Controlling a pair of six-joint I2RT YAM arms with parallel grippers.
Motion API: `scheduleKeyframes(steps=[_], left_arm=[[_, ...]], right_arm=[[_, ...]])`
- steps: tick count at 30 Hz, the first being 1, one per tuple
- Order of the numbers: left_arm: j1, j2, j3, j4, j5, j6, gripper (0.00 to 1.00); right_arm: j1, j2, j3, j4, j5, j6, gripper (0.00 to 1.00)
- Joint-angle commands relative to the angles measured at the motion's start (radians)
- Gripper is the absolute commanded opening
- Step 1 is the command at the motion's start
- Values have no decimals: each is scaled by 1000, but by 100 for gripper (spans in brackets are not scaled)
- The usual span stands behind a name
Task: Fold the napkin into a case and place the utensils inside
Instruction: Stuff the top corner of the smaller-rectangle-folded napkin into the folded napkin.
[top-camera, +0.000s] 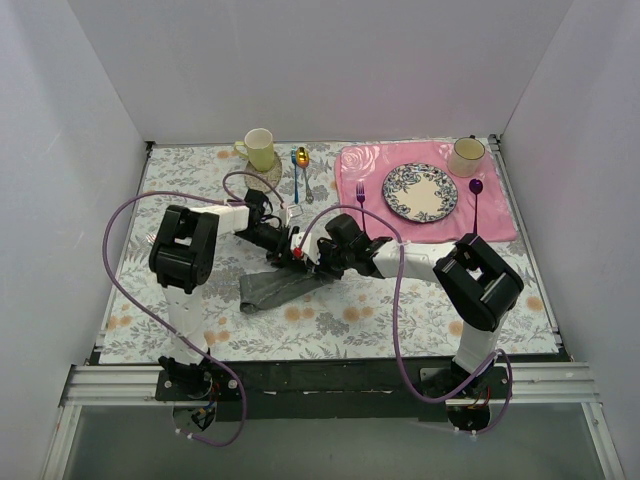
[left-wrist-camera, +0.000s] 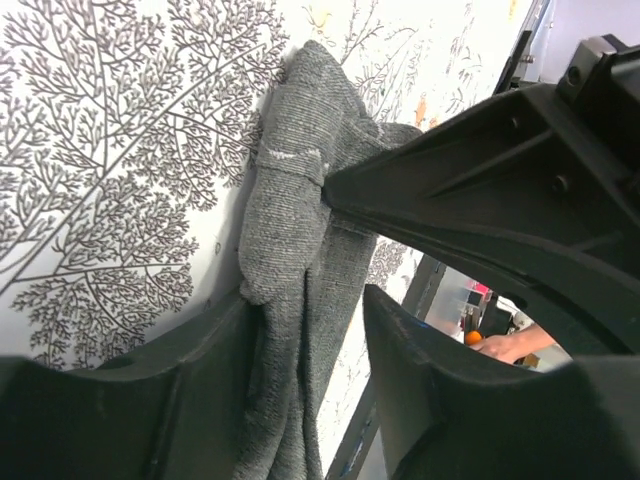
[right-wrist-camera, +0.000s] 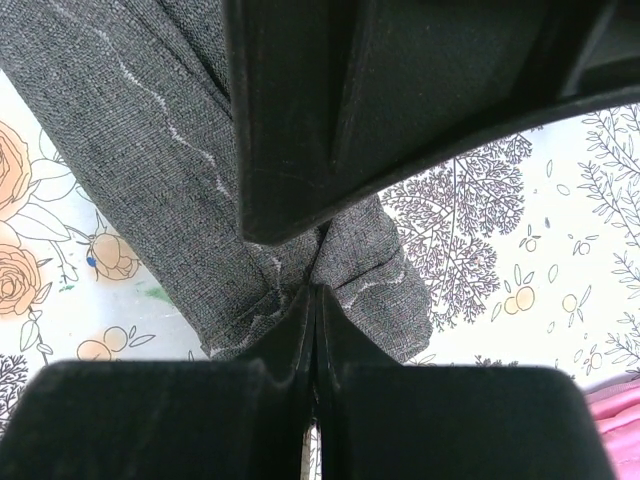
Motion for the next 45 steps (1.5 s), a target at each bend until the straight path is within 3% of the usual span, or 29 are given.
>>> scheduleKeyframes(steps=[1, 5, 6, 9, 13, 21, 23, 25, 35, 45], left_arm=[[-12, 39, 22, 39, -32, -6, 43], [-15, 45, 20, 25, -46, 20, 22], [-15, 44, 20, 22, -54, 24, 12], [-15, 34, 17, 17, -68, 46, 0], [-15, -7, -1, 36, -115, 66, 0], [-37, -182, -92, 128, -307, 121, 0], [-44, -238, -121, 148, -380, 133, 0], [-53, -297, -142, 177, -425, 152, 0], [-156, -629, -306, 384, -785, 282, 0], [-464, -720, -638, 784, -1262, 410, 0]], right_arm=[[7, 23, -40, -37, 32, 11, 1], [11, 22, -38, -34, 35, 17, 1], [10, 20, -38, -35, 35, 20, 1], [13, 16, -41, -35, 32, 25, 1], [11, -7, -20, -63, 9, 61, 2], [-1, -164, 60, -175, -46, 127, 63], [-13, -195, 83, -227, -68, 137, 85], [-36, -237, 113, -271, -101, 147, 96], [-227, -294, 193, -397, -186, 181, 99], [-263, -198, 275, -359, -199, 192, 99]])
